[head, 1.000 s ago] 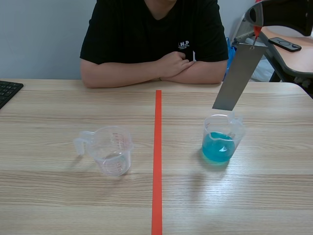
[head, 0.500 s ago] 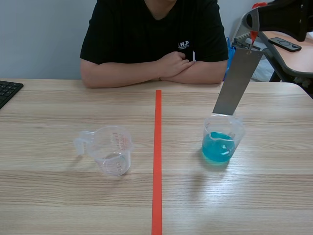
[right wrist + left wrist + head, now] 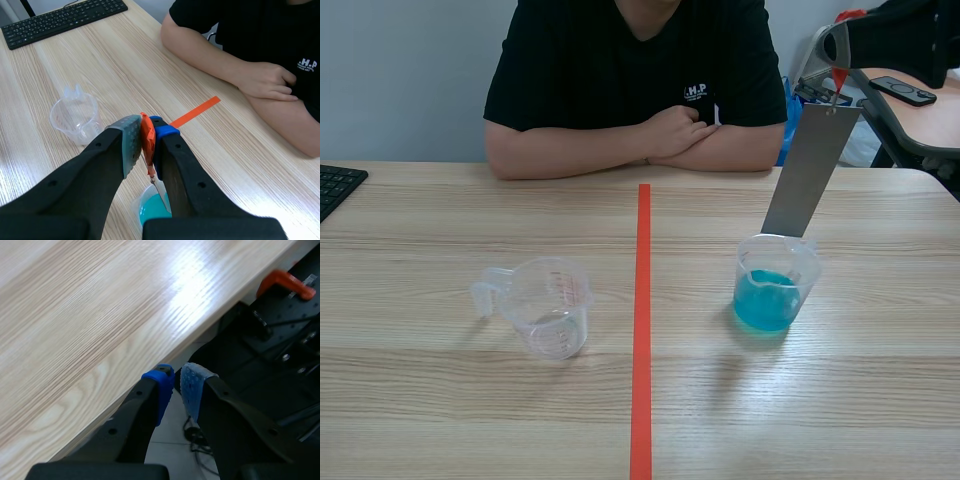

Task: Do the redox reaction experiment.
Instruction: 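Move the plate over the blue solution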

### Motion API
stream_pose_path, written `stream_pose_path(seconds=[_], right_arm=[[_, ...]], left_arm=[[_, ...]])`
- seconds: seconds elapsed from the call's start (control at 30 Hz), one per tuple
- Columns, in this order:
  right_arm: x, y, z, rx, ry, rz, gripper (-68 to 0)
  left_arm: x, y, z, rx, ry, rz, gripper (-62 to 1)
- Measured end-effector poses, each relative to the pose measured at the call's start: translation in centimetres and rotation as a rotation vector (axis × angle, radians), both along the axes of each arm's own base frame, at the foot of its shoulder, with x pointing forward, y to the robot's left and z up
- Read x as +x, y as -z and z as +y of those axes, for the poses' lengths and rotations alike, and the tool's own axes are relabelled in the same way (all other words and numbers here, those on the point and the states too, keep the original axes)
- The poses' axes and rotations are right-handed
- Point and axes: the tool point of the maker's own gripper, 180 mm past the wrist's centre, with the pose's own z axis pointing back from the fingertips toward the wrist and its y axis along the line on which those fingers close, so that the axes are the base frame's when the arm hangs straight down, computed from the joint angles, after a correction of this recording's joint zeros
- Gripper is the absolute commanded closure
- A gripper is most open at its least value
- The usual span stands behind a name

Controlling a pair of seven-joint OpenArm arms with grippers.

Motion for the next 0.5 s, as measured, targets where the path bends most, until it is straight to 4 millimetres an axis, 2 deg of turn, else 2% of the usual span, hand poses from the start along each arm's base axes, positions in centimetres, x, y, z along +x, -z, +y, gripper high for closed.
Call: stream_pose_path(seconds=[0.17,0.27,0.33,0.4,0.5], right_arm=[[0.0,0.0,0.0,-0.002,0.000,0.001,-1.3],[0.0,0.0,0.0,-0.002,0.000,0.001,-1.3],[0.0,0.0,0.0,-0.002,0.000,0.001,-1.3],[0.0,0.0,0.0,-0.002,0.000,0.001,-1.3],[0.0,0.0,0.0,-0.002,0.000,0.001,-1.3]], left_arm=[[5.4,-3.7,3.2,-0.057,0.055,-0.046,-8.5],[9.1,-6.2,4.1,-0.083,0.116,-0.072,-8.4],[11.8,-8.0,4.5,-0.078,0.155,-0.115,-4.9],[14.5,-9.8,4.4,-0.059,0.195,-0.184,-4.0],[17.8,-11.5,2.9,-0.048,0.280,-0.251,-4.0]])
